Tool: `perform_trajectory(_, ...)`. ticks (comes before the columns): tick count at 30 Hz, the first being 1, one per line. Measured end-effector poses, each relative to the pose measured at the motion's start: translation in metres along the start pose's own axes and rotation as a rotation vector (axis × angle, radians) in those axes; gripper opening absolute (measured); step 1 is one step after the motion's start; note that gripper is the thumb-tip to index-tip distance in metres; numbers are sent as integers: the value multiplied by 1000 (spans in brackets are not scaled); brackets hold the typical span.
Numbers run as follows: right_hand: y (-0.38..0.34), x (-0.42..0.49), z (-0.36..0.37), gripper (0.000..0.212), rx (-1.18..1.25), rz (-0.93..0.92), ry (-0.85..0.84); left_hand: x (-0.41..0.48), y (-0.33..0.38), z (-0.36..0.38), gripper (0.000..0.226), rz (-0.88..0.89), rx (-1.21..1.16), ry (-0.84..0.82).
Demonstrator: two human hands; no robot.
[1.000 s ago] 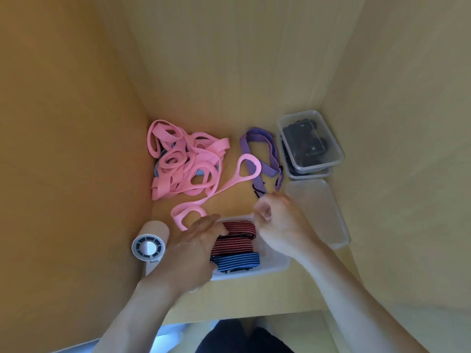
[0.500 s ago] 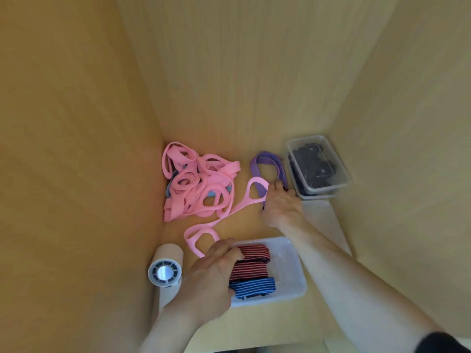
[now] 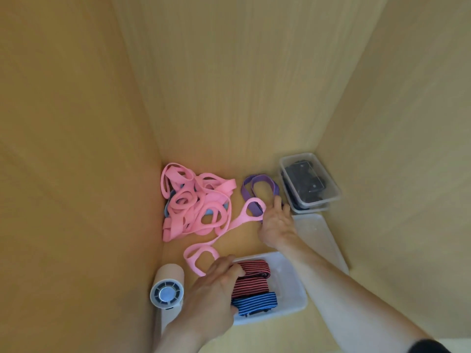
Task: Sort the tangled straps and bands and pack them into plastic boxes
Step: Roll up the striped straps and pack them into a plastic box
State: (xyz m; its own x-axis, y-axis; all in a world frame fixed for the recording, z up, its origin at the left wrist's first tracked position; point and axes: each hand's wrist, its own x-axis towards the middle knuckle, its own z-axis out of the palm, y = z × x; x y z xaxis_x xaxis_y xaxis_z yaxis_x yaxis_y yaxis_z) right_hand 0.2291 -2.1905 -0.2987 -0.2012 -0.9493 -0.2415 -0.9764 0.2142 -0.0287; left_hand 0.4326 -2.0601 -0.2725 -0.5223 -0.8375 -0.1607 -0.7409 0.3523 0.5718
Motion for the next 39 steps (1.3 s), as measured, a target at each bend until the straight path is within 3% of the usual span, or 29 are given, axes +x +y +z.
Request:
perform_trajectory(5,-4,-2,1,64,133,92,54,1,-2,1,64,3,-31,-7)
perform_trajectory(9,-4,-2,5,53,181,120,105,1,-4,1,63,-4,-40,-10)
perform_trajectory(20,18,3,-12,36,256,-19,57,0,-1,-4,60,-47,-113,-20)
perform_trajectory(29,34,-24,-55,25,417,-105,184,2,3,-10,58,-40,-121,-29)
perform_trajectory(36,45,-39,-77,28,132,-197,359,10,7,-21,61,-115,-86,-110)
perform_trajectory(39,49,-41,-88,18,289,-192,408,16,10,-29,49,-136,-150,-78)
